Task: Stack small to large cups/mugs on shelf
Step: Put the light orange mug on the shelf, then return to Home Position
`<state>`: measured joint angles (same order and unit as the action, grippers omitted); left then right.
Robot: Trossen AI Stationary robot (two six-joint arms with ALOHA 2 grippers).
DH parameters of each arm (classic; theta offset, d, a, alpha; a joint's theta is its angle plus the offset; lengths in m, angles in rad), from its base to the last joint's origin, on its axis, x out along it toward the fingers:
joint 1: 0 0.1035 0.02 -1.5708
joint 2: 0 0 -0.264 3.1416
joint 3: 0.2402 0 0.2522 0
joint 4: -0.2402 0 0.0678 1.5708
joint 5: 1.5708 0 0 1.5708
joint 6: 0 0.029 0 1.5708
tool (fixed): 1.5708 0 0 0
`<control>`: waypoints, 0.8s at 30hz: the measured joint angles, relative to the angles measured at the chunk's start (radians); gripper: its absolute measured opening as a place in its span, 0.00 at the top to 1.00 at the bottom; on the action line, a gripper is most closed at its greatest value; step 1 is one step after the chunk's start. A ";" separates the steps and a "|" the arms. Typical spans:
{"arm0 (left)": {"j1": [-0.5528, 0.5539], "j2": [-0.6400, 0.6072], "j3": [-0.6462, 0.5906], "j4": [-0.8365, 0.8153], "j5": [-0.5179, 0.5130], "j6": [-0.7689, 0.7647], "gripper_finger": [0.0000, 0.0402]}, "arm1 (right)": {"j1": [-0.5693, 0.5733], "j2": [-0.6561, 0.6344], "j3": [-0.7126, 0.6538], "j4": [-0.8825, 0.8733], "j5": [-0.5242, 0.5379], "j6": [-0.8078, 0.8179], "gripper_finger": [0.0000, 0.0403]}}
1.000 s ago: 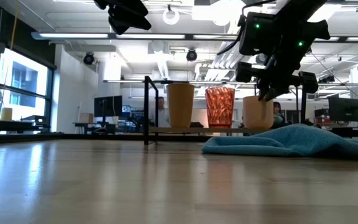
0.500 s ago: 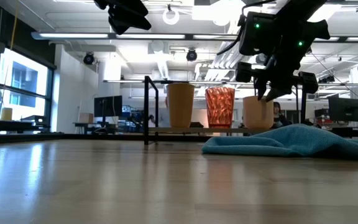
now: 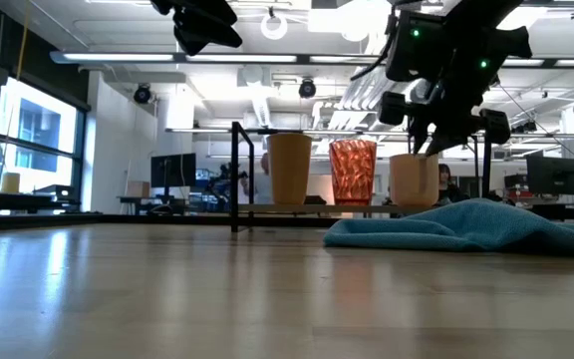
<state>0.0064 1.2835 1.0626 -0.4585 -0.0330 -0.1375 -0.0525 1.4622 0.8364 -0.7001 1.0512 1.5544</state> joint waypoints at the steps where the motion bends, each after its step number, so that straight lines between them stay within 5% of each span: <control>1: 0.000 0.000 0.000 0.000 0.000 0.000 0.59 | 0.000 -0.008 0.000 0.002 0.004 -0.010 0.81; 13: 0.000 0.000 0.000 0.023 0.000 -0.005 0.59 | 0.082 -0.139 0.000 0.010 -0.015 -0.147 0.80; 24: 0.000 -0.014 0.000 0.067 -0.002 -0.027 0.59 | 0.272 -0.195 0.000 0.009 -0.205 -0.330 0.80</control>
<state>0.0063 1.2697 1.0626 -0.3920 -0.0345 -0.1650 0.2194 1.2671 0.8366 -0.6907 0.8463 1.2245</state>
